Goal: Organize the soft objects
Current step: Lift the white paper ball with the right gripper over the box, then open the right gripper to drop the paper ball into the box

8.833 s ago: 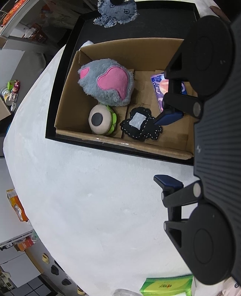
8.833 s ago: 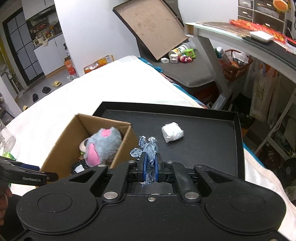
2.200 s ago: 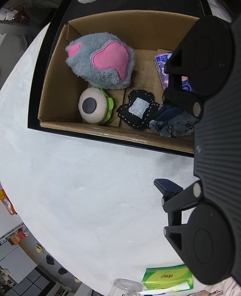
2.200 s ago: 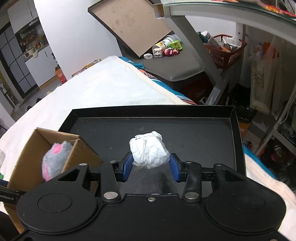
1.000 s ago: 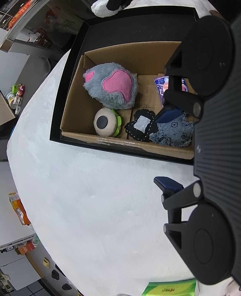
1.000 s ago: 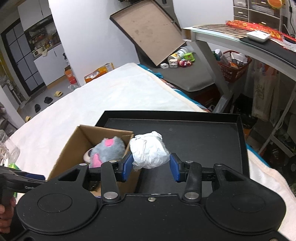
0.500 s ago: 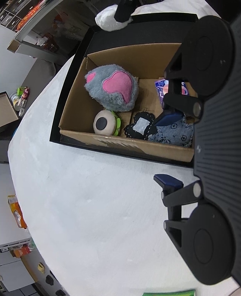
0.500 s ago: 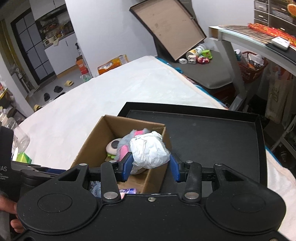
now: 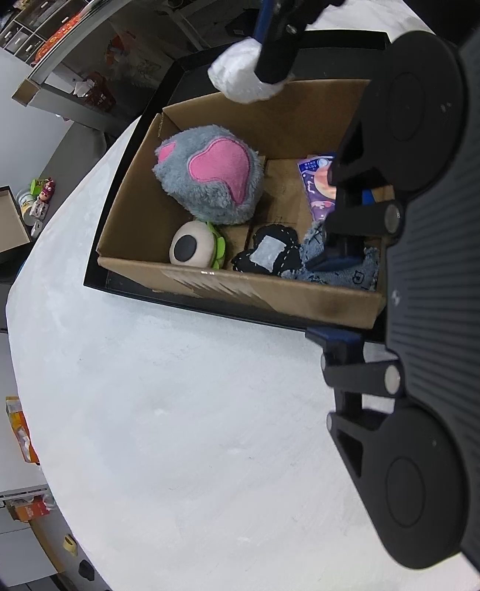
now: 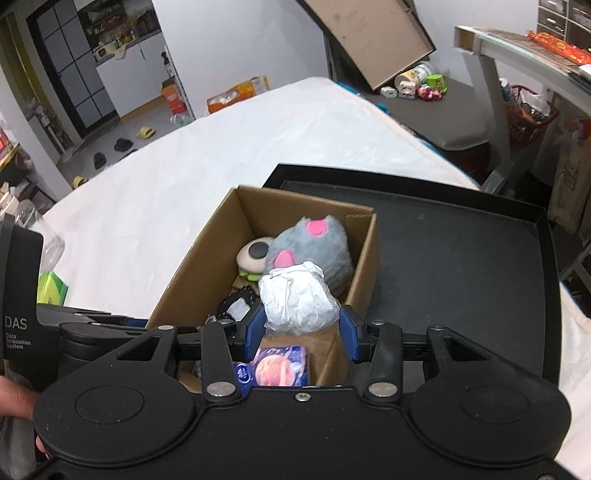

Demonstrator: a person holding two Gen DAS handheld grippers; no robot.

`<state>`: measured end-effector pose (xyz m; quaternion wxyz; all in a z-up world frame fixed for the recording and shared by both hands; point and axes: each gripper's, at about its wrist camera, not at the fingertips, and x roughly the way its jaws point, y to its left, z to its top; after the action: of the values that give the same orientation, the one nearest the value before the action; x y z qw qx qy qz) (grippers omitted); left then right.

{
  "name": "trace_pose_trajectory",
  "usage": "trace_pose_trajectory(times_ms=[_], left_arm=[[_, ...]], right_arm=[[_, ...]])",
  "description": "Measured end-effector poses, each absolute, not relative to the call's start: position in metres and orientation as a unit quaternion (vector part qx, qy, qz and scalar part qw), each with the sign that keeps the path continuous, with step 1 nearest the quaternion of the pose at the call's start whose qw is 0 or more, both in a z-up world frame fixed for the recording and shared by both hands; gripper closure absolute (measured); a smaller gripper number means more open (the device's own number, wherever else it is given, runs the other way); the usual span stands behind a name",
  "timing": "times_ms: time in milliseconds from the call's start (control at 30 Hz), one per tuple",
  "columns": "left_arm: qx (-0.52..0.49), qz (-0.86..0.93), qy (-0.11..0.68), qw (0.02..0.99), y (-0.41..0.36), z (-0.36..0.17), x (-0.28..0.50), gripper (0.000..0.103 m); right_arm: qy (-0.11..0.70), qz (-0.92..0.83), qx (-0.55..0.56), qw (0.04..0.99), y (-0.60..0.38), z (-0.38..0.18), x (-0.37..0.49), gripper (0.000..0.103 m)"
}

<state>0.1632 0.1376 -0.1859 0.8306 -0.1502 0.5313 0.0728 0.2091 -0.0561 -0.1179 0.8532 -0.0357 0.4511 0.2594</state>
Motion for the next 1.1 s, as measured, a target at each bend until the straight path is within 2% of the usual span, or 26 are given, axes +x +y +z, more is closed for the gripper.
trace_pose_trajectory(times_ms=[200,733,1100], left_arm=[[-0.153,0.071,0.525,0.834,0.140,-0.189,0.160,0.086],[-0.156,0.060,0.527,0.833,0.142,-0.193,0.160,0.086],[-0.155,0.060,0.528,0.833,0.142,-0.192,0.161,0.086]], right_arm=[[0.470,0.256,-0.047,0.843,-0.043,-0.130,0.209,0.060],[0.488,0.239,-0.081,0.836,-0.020,-0.152,0.215,0.060],[0.476,0.238,-0.088,0.842,-0.020,-0.142,0.212,0.046]])
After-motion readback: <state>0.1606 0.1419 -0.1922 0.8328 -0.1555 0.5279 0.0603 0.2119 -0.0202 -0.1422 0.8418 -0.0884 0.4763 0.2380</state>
